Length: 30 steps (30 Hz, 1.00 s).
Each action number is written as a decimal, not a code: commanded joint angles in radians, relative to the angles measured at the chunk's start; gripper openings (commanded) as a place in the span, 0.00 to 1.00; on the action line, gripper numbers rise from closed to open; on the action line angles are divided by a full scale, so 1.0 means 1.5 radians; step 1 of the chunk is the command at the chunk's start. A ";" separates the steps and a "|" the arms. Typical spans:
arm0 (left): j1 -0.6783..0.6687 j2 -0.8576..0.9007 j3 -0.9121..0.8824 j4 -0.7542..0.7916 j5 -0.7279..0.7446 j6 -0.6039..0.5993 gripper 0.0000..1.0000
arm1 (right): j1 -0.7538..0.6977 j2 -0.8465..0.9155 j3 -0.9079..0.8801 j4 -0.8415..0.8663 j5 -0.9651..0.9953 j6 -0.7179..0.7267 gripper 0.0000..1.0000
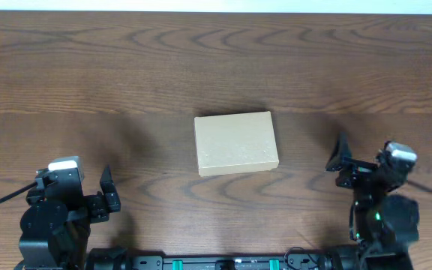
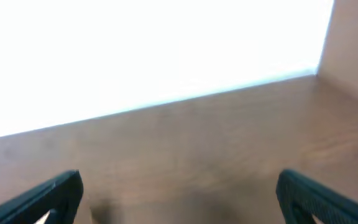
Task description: Pack container
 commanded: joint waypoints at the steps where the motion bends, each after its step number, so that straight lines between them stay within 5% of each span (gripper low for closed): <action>1: 0.000 -0.001 -0.002 -0.001 -0.006 -0.005 0.95 | 0.011 -0.034 -0.068 0.051 -0.017 -0.065 0.99; 10: 0.000 -0.001 -0.002 -0.001 -0.006 -0.005 0.95 | 0.024 -0.086 -0.198 0.150 -0.057 -0.130 0.99; 21: 0.000 -0.001 -0.002 -0.001 -0.006 -0.005 0.95 | 0.031 -0.092 -0.223 0.130 -0.086 -0.243 0.99; 30: 0.000 -0.001 -0.002 -0.001 -0.006 -0.005 0.96 | 0.031 -0.110 -0.228 0.067 -0.103 -0.246 0.99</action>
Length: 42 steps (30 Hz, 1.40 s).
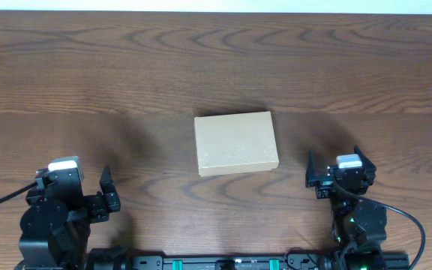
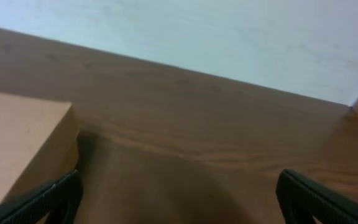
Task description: Pack container
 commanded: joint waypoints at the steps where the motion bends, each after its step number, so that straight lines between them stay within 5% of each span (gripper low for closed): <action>1: 0.000 -0.001 -0.002 -0.001 -0.006 -0.005 0.95 | 0.006 -0.013 -0.016 -0.003 -0.024 -0.015 0.99; 42: 0.000 -0.001 -0.002 -0.001 -0.006 -0.005 0.96 | -0.005 -0.078 -0.045 0.007 0.078 0.107 0.99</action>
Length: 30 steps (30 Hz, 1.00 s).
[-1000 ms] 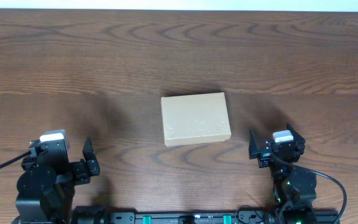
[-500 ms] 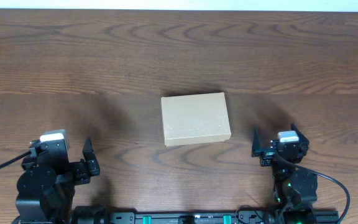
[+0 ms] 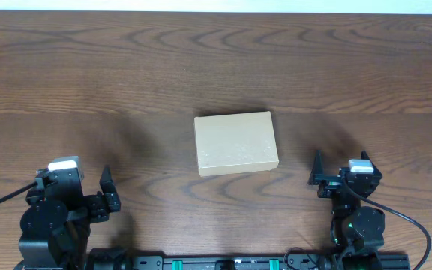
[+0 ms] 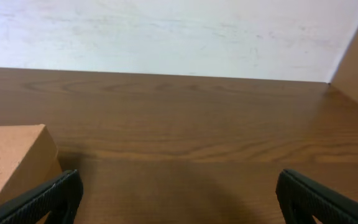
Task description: Pack container
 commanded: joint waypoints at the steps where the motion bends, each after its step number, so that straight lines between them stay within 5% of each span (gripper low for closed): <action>1: 0.000 -0.001 -0.002 -0.001 -0.006 -0.005 0.95 | -0.004 -0.009 -0.005 0.000 0.007 0.014 0.99; 30: 0.000 -0.001 -0.002 -0.001 -0.006 -0.005 0.95 | -0.004 -0.009 -0.005 0.000 -0.006 0.015 0.99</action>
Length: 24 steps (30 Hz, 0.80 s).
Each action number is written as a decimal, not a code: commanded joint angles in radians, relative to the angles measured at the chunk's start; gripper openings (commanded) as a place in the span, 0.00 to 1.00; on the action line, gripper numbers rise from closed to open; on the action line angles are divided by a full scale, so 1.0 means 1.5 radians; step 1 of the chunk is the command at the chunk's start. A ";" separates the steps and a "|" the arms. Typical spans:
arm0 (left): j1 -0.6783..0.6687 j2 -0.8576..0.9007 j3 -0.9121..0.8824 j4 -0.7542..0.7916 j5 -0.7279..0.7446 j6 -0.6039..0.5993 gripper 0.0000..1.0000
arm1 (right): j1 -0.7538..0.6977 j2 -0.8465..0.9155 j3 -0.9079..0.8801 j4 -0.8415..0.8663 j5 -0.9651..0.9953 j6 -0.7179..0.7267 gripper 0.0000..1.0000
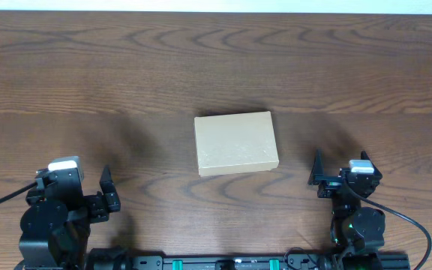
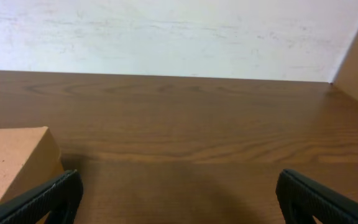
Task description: Pack container
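Observation:
A closed tan cardboard box (image 1: 236, 144) lies flat at the middle of the wooden table (image 1: 216, 67). In the right wrist view its right corner (image 2: 14, 162) shows at the lower left. My right gripper (image 1: 344, 169) sits near the front edge, to the right of the box and apart from it. It is open, and nothing but bare wood lies between its black fingertips (image 2: 42, 199), with the right gripper (image 2: 179, 196) facing the far wall. My left gripper (image 1: 72, 181) rests at the front left, open, holding nothing.
A pale wall (image 2: 166, 31) runs behind the table's far edge. A brown panel stands at the right. The arms' bases and a black rail (image 1: 216, 262) line the front edge.
At first my right gripper was at the far right, turned toward a bright blank area. Then it stood nearer the box's right side, looking down at its corner. After that it was back by the front edge, level and open, and it stays there. The left arm never moved.

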 commanded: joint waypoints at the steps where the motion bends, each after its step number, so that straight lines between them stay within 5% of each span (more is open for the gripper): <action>1: 0.000 -0.001 -0.002 -0.004 -0.007 -0.004 0.95 | -0.004 -0.006 -0.005 0.000 -0.003 0.009 0.99; 8: 0.001 -0.022 -0.064 -0.027 0.015 0.000 0.95 | -0.004 -0.006 -0.005 0.000 -0.003 0.009 0.99; 24: 0.001 -0.193 -0.439 0.389 0.028 0.020 0.95 | -0.004 -0.006 -0.005 0.000 -0.003 0.009 0.99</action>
